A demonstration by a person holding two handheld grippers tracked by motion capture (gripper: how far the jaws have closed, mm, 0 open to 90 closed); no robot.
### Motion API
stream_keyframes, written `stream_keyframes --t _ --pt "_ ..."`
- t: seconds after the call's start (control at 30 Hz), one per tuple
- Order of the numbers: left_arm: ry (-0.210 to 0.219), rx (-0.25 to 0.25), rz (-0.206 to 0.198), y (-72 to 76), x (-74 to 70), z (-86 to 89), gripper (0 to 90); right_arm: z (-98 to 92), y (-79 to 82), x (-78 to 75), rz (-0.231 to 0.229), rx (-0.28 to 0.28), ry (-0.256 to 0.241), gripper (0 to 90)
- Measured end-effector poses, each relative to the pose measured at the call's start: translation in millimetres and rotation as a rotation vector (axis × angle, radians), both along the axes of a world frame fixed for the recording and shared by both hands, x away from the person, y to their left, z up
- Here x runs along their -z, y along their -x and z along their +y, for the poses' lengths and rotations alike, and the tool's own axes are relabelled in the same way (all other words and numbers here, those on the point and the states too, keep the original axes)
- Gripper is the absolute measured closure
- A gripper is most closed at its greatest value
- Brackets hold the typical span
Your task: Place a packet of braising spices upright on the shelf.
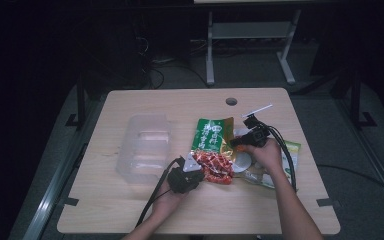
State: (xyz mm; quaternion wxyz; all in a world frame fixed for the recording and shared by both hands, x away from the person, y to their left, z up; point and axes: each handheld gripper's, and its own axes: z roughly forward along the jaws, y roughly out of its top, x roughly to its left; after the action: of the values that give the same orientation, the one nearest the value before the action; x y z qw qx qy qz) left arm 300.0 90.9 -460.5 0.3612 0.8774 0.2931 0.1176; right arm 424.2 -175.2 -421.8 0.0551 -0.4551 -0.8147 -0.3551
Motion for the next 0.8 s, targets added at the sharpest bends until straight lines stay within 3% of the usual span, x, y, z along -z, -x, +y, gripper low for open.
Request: stream_keyframes --t 0.1,0.13,0.23,0.3,0.33,0.37,0.4,0.43,0.5,0.53,0.6,0.8 --pt "0.021 -0.004 0.006 -1.0 -1.6 1.9 77.6 -0.9 3.9 -5.4 -0.021 -0.012 -0.015 90.0" --pt "0.030 -0.008 0.009 -1.1 -2.6 2.6 71.0 -3.1 8.2 -11.3 -0.052 -0.024 -0.037 90.0" --pt "0.070 -0.033 0.008 -0.9 -6.5 4.1 59.9 -5.1 14.0 -19.2 -0.077 -0.036 -0.052 90.0" --pt "0.112 -0.050 0.007 -1.2 -11.1 6.5 47.4 -7.4 23.7 -31.4 -0.135 -0.056 -0.079 90.0" --pt "0.112 -0.050 0.007 -1.2 -11.1 6.5 45.0 -7.4 23.7 -31.4 -0.135 -0.056 -0.079 90.0" --pt "0.141 -0.057 0.008 -1.0 -12.2 7.2 45.0 -8.1 28.0 -35.1 -0.156 -0.067 -0.084 90.0" --pt "0.163 -0.058 0.004 -2.0 -13.1 8.5 38.8 -9.3 36.7 -40.3 -0.194 -0.083 -0.081 90.0" --pt "0.185 -0.068 0.010 -2.1 -14.1 9.3 38.8 -9.3 36.7 -40.3 -0.194 -0.083 -0.081 90.0" --pt "0.217 -0.085 0.000 -1.9 -16.3 11.3 32.1 -11.1 50.1 -45.8 -0.237 -0.106 -0.056 90.0" --pt "0.217 -0.085 0.000 -1.9 -16.3 11.3 30.0 -11.1 50.1 -45.8 -0.237 -0.106 -0.056 90.0" --pt "0.250 -0.088 0.012 -2.5 -17.0 12.4 28.8 -13.9 58.9 -48.6 -0.280 -0.125 -0.065 90.0" --pt "0.293 -0.122 0.022 -5.8 -19.8 17.9 22.9 -24.6 82.4 -55.8 -0.383 -0.184 -0.082 90.0"
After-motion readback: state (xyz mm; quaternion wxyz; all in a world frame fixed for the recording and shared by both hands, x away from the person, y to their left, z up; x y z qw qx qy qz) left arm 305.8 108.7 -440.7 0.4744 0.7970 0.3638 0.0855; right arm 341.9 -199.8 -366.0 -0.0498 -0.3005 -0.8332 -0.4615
